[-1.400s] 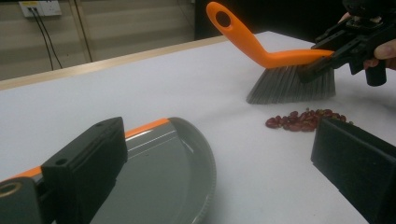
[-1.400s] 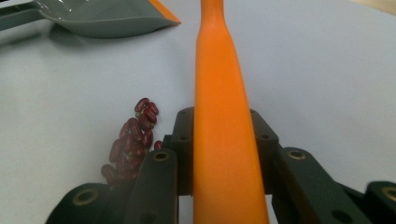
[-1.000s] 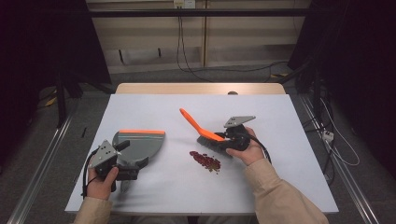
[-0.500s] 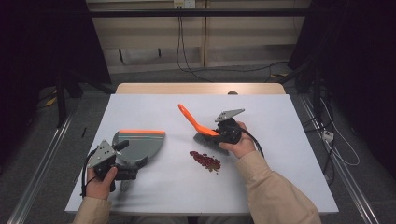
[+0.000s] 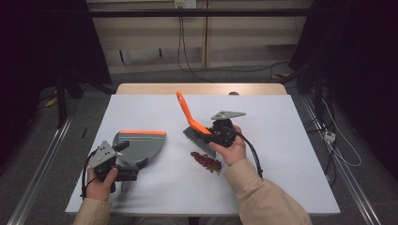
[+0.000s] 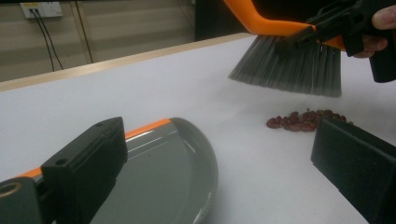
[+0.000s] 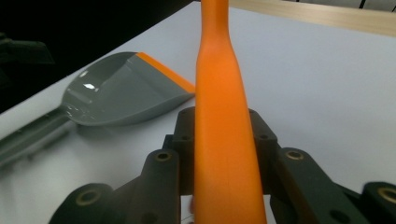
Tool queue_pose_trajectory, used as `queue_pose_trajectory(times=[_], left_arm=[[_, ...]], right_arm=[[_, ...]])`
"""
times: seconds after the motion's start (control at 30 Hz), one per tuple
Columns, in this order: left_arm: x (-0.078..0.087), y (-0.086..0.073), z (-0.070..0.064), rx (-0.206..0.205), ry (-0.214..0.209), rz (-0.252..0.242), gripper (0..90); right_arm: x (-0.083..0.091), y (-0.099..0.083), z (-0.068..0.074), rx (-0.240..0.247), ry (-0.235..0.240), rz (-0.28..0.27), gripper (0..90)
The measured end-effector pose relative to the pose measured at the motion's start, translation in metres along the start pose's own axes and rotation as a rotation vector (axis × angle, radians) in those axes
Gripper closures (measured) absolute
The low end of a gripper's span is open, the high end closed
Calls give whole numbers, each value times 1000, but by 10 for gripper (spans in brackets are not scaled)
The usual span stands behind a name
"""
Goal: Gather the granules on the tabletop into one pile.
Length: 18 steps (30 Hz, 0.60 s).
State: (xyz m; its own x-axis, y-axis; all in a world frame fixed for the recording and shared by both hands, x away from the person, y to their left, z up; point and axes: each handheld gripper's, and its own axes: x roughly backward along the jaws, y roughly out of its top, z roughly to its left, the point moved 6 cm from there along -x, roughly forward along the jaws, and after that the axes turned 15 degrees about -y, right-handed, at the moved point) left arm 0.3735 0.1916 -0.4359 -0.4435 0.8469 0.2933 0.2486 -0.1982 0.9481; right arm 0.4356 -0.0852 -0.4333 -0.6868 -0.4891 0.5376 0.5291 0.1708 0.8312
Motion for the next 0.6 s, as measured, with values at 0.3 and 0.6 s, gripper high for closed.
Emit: queue_pose_trajectory(times=[0.3, 0.6], left_arm=[[2, 1, 0, -2, 3, -8, 34], [2, 1, 0, -2, 3, -8, 33]], right_arm=[[-15, -21, 37, 6, 20, 60, 712], [-26, -36, 46, -56, 18, 117, 712]])
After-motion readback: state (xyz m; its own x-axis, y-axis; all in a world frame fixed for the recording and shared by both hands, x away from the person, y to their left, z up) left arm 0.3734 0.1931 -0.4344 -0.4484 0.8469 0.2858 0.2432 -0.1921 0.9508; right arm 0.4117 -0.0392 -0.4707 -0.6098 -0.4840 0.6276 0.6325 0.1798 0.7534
